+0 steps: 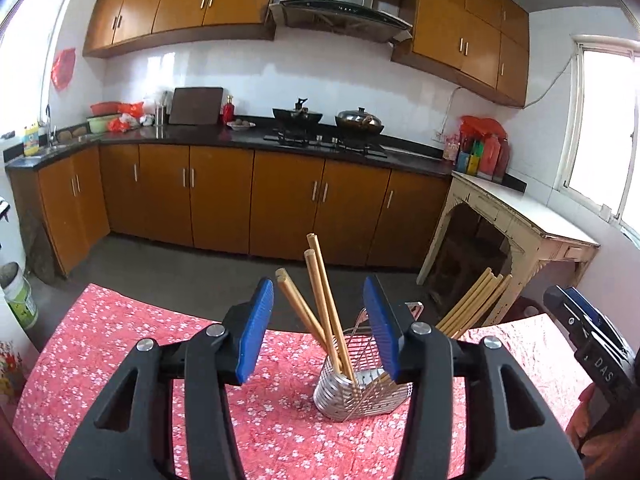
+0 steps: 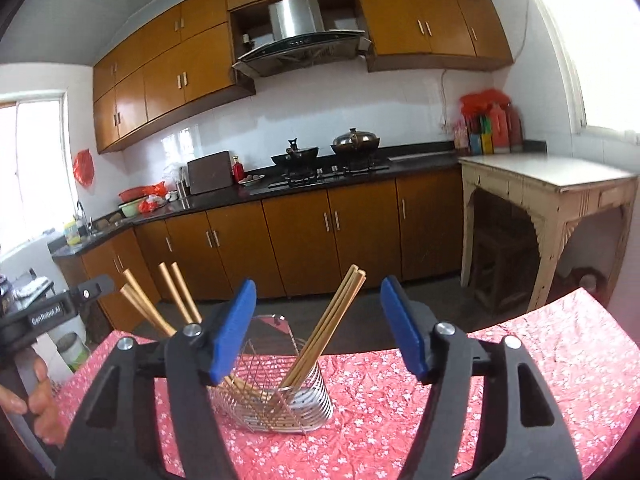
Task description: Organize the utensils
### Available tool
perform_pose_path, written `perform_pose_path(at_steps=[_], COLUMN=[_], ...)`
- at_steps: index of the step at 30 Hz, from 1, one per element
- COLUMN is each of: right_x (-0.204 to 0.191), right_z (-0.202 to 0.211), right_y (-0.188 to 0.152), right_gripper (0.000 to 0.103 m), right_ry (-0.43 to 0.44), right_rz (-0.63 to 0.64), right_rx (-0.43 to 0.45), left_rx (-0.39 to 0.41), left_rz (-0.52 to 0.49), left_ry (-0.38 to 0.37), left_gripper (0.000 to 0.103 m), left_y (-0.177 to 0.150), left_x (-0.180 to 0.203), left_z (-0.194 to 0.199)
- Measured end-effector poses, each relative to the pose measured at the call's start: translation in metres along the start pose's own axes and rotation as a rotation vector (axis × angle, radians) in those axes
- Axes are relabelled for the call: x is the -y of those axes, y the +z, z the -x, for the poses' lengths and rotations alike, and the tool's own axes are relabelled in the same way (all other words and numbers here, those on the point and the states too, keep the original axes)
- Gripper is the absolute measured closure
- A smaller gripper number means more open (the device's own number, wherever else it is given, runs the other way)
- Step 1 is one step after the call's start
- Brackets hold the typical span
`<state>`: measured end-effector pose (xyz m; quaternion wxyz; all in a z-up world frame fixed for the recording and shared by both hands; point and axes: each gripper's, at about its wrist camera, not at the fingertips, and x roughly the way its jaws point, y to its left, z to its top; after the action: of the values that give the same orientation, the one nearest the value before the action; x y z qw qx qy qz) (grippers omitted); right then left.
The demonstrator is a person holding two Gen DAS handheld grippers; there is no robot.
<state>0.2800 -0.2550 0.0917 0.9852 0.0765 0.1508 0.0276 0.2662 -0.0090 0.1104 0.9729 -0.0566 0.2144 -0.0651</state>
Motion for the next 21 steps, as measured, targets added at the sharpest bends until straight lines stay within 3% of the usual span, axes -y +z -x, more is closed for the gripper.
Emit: perform_pose_path(at_steps=[6,8,14,21], right_x=[-0.008,-0.009,-0.010,-0.008], right_z=[0.022,0.033,0.062,0.092], right_y=[-0.012,-0.019,-0.038,-0.064], right_gripper=[0.012,0.004,0.004,0.004], right_ry=[-0.035,-0.069,-0.150,-0.136], right_rz=[0.034,0.043,0.050,0.020], right_rx=[0.030,0.057,0.103,0.089], left_rx=[0.034,0.057,0.114,0.156], left_rz=[-0.023,-0.051,-0.138,-0.204], left_ry=[0.034,0.073,0.182,0.235], left_gripper=[0.042,0.034,0.014,0.006], left_y=[-0.018,-0.025,-0.052,-0.085], left_x=[-0.008,-0.009,-0.007,-0.004], left_z=[0.024,0.032,0.055,0.079])
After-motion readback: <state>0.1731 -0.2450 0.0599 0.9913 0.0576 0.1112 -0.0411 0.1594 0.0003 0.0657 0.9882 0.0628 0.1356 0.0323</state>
